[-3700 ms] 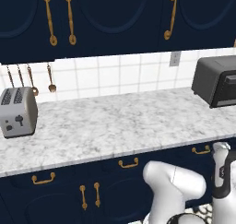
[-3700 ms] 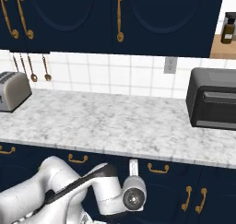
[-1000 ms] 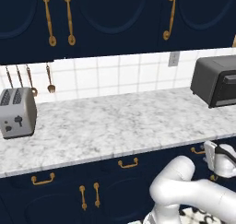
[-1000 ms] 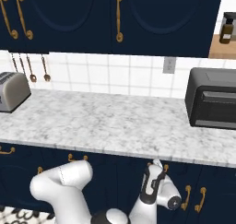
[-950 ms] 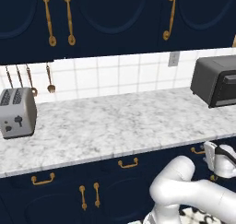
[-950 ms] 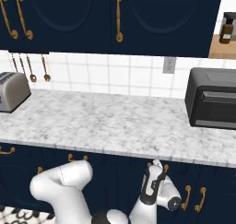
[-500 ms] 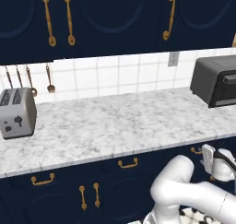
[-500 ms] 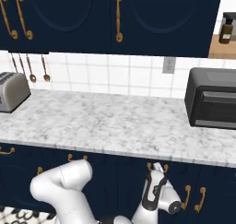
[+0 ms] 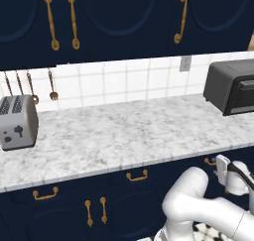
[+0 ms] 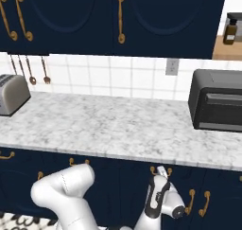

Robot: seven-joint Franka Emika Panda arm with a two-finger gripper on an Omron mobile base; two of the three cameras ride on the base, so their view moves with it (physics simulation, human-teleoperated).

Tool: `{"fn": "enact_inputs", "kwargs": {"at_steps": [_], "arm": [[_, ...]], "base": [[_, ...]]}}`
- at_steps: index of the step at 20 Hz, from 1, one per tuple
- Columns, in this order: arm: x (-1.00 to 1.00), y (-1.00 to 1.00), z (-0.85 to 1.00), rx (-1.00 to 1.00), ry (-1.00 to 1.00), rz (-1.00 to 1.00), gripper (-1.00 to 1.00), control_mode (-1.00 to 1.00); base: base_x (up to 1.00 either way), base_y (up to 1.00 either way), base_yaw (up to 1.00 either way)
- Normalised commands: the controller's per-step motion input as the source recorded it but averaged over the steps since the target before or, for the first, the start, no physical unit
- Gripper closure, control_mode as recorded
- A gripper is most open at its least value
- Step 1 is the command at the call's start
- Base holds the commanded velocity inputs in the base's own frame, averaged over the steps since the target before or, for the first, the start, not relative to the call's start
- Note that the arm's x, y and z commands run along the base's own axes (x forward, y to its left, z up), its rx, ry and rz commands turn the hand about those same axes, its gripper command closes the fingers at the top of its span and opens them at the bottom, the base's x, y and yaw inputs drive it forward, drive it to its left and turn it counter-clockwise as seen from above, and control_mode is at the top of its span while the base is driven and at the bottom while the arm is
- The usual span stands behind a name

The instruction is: Take a straw from the drawer in front and place it inside the glass cup on the dining counter.

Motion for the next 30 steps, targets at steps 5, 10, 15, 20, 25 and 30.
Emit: {"fn": "enact_inputs", "kwargs": {"at_steps": [5, 10, 15, 20, 25, 30], "arm": [[0.48, 0.0, -0.83, 0.0, 0.01, 0.0, 1.0, -1.0], [0.26, -0.17, -0.98, 0.07, 0.13, 0.0, 1.0, -1.0], [0.08, -0.31, -0.98, 0.14, 0.29, 0.0, 1.0, -1.0], [-0.01, -0.22, -1.0, 0.07, 0.37, 0.0, 1.0, -1.0], [-0.39, -0.22, -1.0, 0.0, 0.3, -0.03, 1.0, -1.0], [-0.7, -0.31, -1.0, 0.0, 0.32, -0.08, 1.0, -1.0]], "base": [[0.0, 0.0, 0.0], [0.0, 0.0, 0.0], [0.0, 0.0, 0.0], [0.0, 0.0, 0.0], [0.0, 0.0, 0.0], [0.0, 0.0, 0.0]]}}
